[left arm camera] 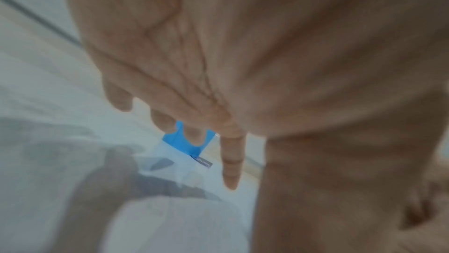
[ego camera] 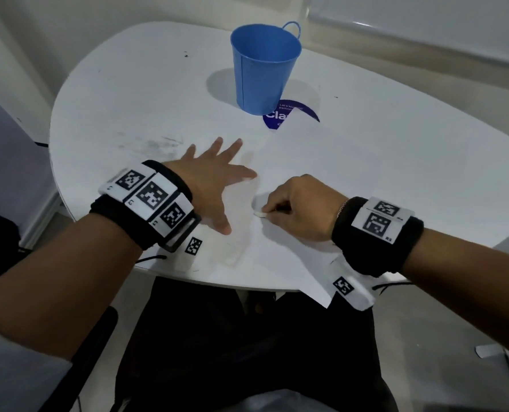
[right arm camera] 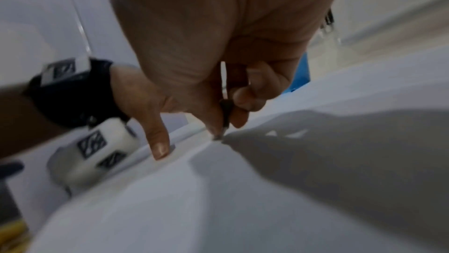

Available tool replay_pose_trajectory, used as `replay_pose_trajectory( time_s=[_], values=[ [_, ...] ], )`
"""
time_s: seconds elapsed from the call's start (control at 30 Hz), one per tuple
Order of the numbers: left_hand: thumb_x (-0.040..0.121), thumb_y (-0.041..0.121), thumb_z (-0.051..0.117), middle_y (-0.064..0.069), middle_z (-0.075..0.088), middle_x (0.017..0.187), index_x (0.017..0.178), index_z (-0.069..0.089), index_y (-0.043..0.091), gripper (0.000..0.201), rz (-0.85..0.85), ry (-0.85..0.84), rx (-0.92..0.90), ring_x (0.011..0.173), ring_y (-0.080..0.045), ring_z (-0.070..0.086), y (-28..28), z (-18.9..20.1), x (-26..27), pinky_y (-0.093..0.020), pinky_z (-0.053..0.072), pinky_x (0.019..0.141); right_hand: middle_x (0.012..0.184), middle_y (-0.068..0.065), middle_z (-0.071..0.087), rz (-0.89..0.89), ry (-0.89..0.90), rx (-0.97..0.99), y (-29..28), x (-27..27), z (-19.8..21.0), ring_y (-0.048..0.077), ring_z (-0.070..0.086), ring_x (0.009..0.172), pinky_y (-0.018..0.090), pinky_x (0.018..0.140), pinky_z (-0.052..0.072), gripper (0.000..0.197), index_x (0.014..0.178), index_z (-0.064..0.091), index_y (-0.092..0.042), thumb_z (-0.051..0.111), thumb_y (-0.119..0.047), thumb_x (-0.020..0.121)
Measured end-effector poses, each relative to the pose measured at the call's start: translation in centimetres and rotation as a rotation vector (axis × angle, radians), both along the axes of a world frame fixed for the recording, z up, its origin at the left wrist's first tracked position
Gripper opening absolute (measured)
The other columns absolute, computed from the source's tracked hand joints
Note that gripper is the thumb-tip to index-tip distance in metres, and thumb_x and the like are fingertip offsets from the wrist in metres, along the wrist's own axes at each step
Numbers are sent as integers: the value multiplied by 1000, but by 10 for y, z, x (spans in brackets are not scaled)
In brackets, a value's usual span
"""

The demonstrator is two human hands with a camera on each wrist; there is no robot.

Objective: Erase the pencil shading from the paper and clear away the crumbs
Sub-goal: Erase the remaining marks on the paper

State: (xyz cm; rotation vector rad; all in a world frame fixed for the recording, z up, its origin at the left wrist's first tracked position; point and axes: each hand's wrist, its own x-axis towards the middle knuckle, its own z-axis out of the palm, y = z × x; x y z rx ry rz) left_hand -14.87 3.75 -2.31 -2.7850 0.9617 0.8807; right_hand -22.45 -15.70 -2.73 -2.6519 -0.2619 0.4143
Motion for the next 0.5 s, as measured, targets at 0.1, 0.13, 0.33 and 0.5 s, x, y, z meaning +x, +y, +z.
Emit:
replay_pose_trajectory(
  time_s=[0.1, 0.13, 0.33, 0.5],
  values=[
    [79, 50, 79, 12, -31, 163, 154, 3, 59, 107, -61, 85, -59, 148, -15, -33, -5, -4, -6, -50, -13, 123, 95, -13, 74, 16, 13, 25, 3, -1, -2, 4, 61, 80, 20, 79, 47, 16, 99, 78, -26, 65, -21, 91],
    [81, 49, 77, 13, -28, 164, 152, 6, 61, 102, -61, 115, -62, 149, -14, -32, -7, -4, -6, -49, -12, 123, 99, -14, 74, -9, 4, 42, 5, 1, -3, 5, 63, 84, 21, 83, 49, 17, 100, 78, -26, 65, -21, 91],
    [84, 47, 76, 21, -25, 163, 150, 9, 64, 96, 9, 154, -35, 150, -7, -26, -5, -5, -6, -43, -6, 124, 80, -11, 73, 94, 27, 85, 18, -8, 0, 4, 63, 71, 24, 74, 53, 13, 89, 77, -24, 65, -22, 91],
    [89, 41, 71, 20, -24, 163, 153, 5, 58, 93, 80, 158, -9, 150, -5, -24, -7, 3, -9, -43, 2, 126, 75, -8, 69, -158, -97, -8, -9, 2, 0, 13, 62, 72, 26, 72, 51, 16, 82, 76, -19, 61, -16, 86]
  ],
)
